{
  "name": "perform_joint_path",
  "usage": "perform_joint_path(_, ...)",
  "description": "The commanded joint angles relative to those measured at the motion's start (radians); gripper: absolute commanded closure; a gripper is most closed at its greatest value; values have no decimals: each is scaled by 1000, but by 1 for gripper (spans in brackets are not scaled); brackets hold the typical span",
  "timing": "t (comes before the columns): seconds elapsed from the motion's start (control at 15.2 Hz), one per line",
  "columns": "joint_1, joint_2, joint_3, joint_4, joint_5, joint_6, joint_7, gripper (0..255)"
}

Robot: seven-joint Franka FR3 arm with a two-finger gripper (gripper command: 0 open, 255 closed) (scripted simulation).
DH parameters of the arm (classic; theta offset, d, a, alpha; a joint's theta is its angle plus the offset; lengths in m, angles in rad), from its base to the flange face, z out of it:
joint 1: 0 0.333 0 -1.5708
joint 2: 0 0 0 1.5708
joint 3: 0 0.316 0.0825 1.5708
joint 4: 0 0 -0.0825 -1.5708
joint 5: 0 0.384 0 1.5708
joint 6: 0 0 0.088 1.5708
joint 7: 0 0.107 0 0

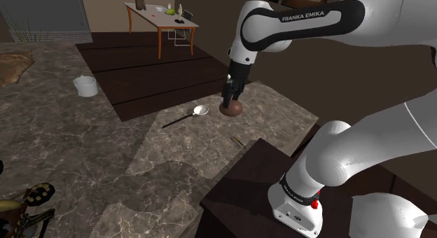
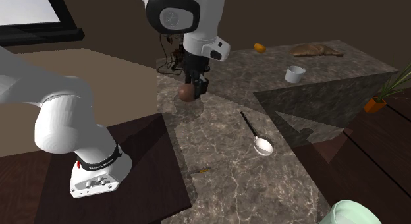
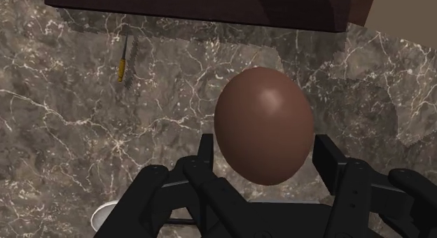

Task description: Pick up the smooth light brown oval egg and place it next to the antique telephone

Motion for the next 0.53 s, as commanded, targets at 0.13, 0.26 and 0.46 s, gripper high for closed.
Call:
perform_joint_path(0.13, -2, -13, -1, 46, -4, -59, 7, 255)
perform_joint_path(0.26, -2, -18, -1, 69, -5, -87, 11, 255)
perform_joint_path(0.46, -2, -24, -2, 105, -7, -128, 17, 255)
